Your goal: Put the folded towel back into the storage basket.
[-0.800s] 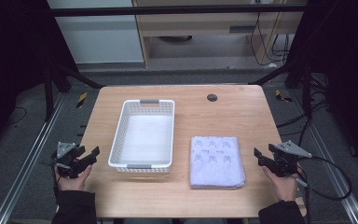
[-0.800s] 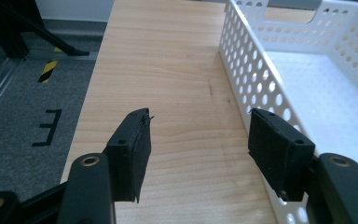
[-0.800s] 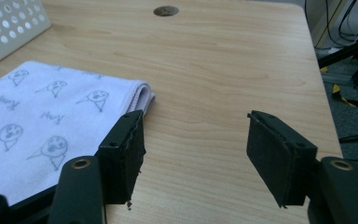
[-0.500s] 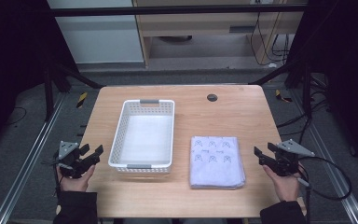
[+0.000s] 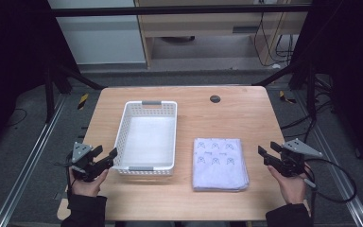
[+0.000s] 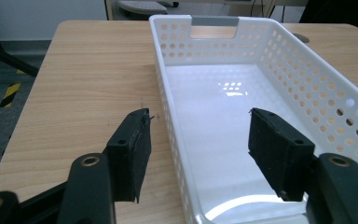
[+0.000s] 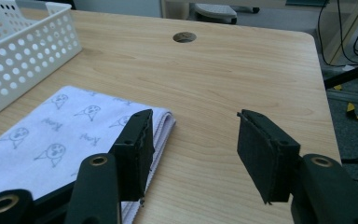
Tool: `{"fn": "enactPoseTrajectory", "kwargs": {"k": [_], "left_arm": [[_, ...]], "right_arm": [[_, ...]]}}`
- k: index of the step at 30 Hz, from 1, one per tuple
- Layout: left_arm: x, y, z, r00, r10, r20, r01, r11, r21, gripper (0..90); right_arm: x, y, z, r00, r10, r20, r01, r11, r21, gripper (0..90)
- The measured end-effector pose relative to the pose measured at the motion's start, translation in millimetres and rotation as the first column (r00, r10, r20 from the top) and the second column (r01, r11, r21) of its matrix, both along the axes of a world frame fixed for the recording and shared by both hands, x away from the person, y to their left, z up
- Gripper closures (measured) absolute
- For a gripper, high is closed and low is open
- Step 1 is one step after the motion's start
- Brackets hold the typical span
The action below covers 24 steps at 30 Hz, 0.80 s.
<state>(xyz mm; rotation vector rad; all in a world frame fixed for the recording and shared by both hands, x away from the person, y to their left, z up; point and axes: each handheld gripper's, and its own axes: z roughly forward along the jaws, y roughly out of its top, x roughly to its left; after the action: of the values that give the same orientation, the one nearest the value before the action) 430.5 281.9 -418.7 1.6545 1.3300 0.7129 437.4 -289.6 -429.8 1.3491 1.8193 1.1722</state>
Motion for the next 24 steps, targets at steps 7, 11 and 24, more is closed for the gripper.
{"fn": "enactPoseTrajectory", "kwargs": {"k": [7, 11, 24], "left_arm": [[-3.6, -22.5, 4.2, 0.9984, -0.057, 0.0, 0.057, 0.9983, 0.013, 36.4], [-3.7, -31.2, 6.3, 0.9971, -0.076, 0.0, 0.076, 0.9969, 0.019, 35.4], [2.5, -79.1, 28.5, 0.9862, -0.161, 0.038, 0.16, 0.9867, 0.027, 34.6]], "right_arm": [[3.4, 4.2, 7.4, 0.9999, 0.011, 0.003, -0.011, 1.0, 0.021, 45.8], [5.7, 5.1, 10.6, 0.9999, 0.016, 0.002, -0.016, 1.0, 0.022, 45.8], [12.6, 13.4, 28.7, 0.9987, 0.049, 0.012, -0.05, 0.998, 0.037, 45.5]]}}
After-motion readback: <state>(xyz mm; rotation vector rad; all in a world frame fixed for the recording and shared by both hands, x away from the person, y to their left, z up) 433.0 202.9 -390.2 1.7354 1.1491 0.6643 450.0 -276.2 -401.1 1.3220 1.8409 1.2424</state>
